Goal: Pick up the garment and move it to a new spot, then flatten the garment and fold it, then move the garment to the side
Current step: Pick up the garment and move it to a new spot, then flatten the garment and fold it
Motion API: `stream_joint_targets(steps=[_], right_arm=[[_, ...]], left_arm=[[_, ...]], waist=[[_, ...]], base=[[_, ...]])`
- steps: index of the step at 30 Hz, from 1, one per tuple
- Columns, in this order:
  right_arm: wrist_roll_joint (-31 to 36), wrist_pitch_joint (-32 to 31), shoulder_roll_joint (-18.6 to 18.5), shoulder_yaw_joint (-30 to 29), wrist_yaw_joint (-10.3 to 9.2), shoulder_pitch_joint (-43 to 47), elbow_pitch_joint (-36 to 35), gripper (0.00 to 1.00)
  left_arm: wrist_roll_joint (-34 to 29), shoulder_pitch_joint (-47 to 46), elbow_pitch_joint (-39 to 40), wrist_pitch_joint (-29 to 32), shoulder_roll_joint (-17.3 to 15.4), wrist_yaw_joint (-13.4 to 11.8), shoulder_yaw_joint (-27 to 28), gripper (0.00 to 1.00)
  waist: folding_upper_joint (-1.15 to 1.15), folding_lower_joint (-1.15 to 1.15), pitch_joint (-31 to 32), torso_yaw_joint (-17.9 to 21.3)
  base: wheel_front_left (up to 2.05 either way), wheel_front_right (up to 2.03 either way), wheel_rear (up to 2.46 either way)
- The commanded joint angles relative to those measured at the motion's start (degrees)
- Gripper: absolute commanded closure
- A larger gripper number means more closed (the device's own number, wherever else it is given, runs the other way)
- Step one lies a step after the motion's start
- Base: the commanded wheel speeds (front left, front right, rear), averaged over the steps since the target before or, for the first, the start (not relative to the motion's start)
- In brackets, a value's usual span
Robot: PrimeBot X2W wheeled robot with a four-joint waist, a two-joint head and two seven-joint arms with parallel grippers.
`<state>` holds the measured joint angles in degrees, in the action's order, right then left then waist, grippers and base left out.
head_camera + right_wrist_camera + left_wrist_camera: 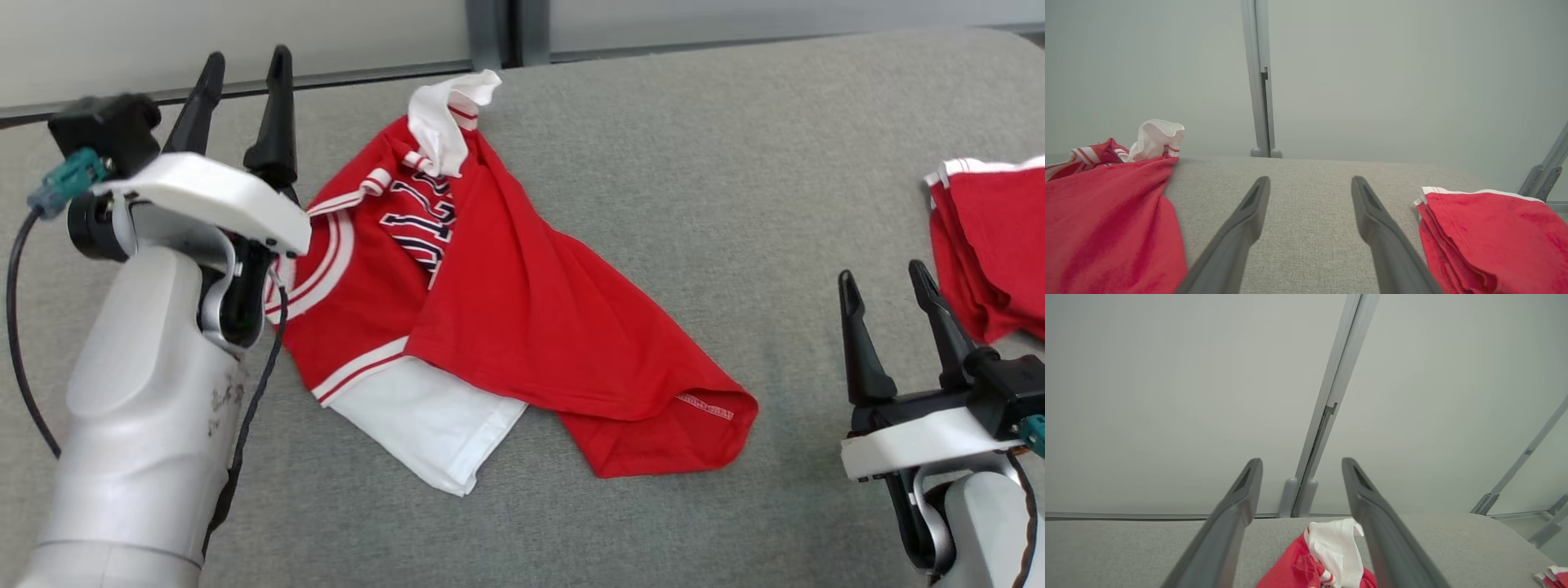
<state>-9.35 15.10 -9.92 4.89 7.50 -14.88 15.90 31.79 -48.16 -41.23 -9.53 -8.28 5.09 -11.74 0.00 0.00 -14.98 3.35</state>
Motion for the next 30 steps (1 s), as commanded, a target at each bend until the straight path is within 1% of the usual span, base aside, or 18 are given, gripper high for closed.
stream_joint_targets(steps=[1,4,8,9,10,11,13,14,16,19,22,25,27,30], right_arm=[[0.07,0.07,-0.64,-0.02,-0.02,1.03,0.11,0.00],[-0.14,0.06,-1.74,0.06,-0.02,2.31,1.09,0.00],[-0.54,0.07,-2.25,0.52,-0.02,3.69,1.22,0.00],[-0.61,0.07,-2.53,0.89,-0.02,4.45,1.00,0.00],[-0.67,0.07,-2.54,1.03,-0.02,4.81,0.95,0.00],[-0.67,0.07,-2.54,1.03,-0.02,4.81,0.95,0.00],[-0.92,0.07,-2.12,1.40,-0.02,5.51,1.03,0.00],[-1.12,0.07,-1.99,1.74,-0.02,5.91,1.26,0.00],[-1.07,0.07,-1.78,2.11,-0.02,6.54,1.61,0.00],[-1.03,0.07,-1.43,2.62,-0.02,7.34,1.84,0.00],[-0.64,0.07,-1.50,3.46,-0.02,7.40,1.90,0.00],[-0.27,0.07,-1.46,5.12,-0.02,6.47,1.29,0.00],[0.19,0.06,-1.15,7.30,-0.02,5.88,0.86,0.00],[0.66,-0.31,-0.74,11.82,-0.02,4.40,0.80,0.00]], left_arm=[[0.12,2.07,0.83,-1.14,-0.69,0.43,0.29,0.00],[-0.75,7.44,3.18,-3.17,-0.72,0.56,-0.54,0.00],[-2.40,15.27,7.85,-4.80,-0.24,-0.56,-1.46,0.00],[-3.13,19.38,10.55,-5.30,0.28,-1.31,-1.54,0.00],[-3.06,21.49,11.85,-5.41,0.94,-1.13,-1.77,0.00],[-3.06,21.49,11.85,-5.41,0.94,-1.13,-1.77,0.00],[-0.31,25.78,14.44,-5.56,2.30,0.44,-1.70,0.00],[0.08,27.51,15.48,-5.63,2.31,0.72,-1.04,0.00],[-1.74,30.55,18.06,-5.69,2.11,0.96,-0.39,0.00],[-3.05,35.39,20.81,-5.61,3.59,1.14,1.61,0.00],[-3.68,37.85,22.31,-5.62,4.44,0.82,3.49,0.00],[-4.92,38.77,22.49,-5.62,4.89,1.21,3.13,0.00],[-5.47,38.17,22.57,-5.63,4.99,1.29,3.21,0.00],[-4.50,37.10,22.36,-5.62,5.22,1.40,3.89,0.00]], waist=[[0.00,0.00,3.41,-3.78],[0.00,0.00,5.38,-6.38],[0.00,0.00,7.57,-9.34],[0.00,0.00,8.54,-10.51],[0.00,0.00,9.03,-11.02],[0.00,0.00,9.03,-11.02],[0.00,0.00,9.88,-11.74],[0.00,0.00,10.29,-12.09],[0.00,0.00,10.84,-12.68],[0.00,0.00,11.27,-13.12],[0.00,0.00,11.36,-13.55],[0.00,0.00,11.16,-14.28],[0.00,0.00,10.91,-14.92],[0.00,0.00,10.23,-16.03]], base=[[0.00,0.00,0.00],[0.00,0.00,0.00],[0.00,0.00,0.00],[0.00,0.00,0.00],[0.00,0.00,0.00],[0.00,0.00,0.00],[0.00,0.00,0.00],[0.00,0.00,0.00],[0.00,0.00,0.00],[0.00,0.00,0.00],[0.00,0.00,0.00],[0.00,0.00,0.00],[0.00,0.00,0.00],[0.00,0.00,0.00]])
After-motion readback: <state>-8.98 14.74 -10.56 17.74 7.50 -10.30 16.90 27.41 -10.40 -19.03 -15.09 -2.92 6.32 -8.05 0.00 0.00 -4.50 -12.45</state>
